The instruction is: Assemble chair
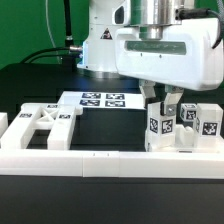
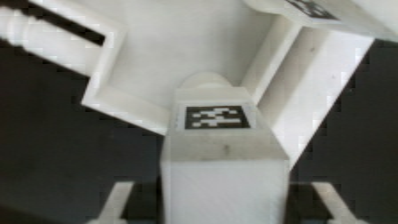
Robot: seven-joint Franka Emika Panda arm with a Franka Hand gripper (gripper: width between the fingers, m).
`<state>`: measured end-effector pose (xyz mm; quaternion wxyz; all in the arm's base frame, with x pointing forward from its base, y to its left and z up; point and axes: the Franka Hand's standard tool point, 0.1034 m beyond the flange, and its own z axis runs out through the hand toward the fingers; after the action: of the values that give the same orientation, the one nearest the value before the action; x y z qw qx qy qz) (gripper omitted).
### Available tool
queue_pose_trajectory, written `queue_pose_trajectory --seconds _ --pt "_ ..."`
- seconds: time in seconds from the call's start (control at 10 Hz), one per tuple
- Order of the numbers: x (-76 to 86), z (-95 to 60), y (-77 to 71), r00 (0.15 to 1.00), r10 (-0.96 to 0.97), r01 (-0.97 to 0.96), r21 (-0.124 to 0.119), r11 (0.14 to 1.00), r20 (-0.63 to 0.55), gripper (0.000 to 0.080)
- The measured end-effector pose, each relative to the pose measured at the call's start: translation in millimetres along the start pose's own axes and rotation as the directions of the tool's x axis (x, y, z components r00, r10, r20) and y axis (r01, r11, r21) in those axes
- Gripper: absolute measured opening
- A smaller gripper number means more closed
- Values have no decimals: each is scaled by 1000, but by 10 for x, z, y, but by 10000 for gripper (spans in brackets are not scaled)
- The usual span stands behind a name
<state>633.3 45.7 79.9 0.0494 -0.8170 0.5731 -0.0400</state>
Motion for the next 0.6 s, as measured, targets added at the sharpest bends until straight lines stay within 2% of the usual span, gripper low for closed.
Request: queue_pose_trajectory --seconds 0.1,0.2,0.4,0.6 --pt "-4 2 0 997 80 -80 4 997 3 284" --pt "-16 1 -5 980 200 -200 18 980 15 284" --pt "-10 2 -10 916 399 -400 30 916 45 284" --pt "-2 4 -13 852 519 -522 37 852 75 284"
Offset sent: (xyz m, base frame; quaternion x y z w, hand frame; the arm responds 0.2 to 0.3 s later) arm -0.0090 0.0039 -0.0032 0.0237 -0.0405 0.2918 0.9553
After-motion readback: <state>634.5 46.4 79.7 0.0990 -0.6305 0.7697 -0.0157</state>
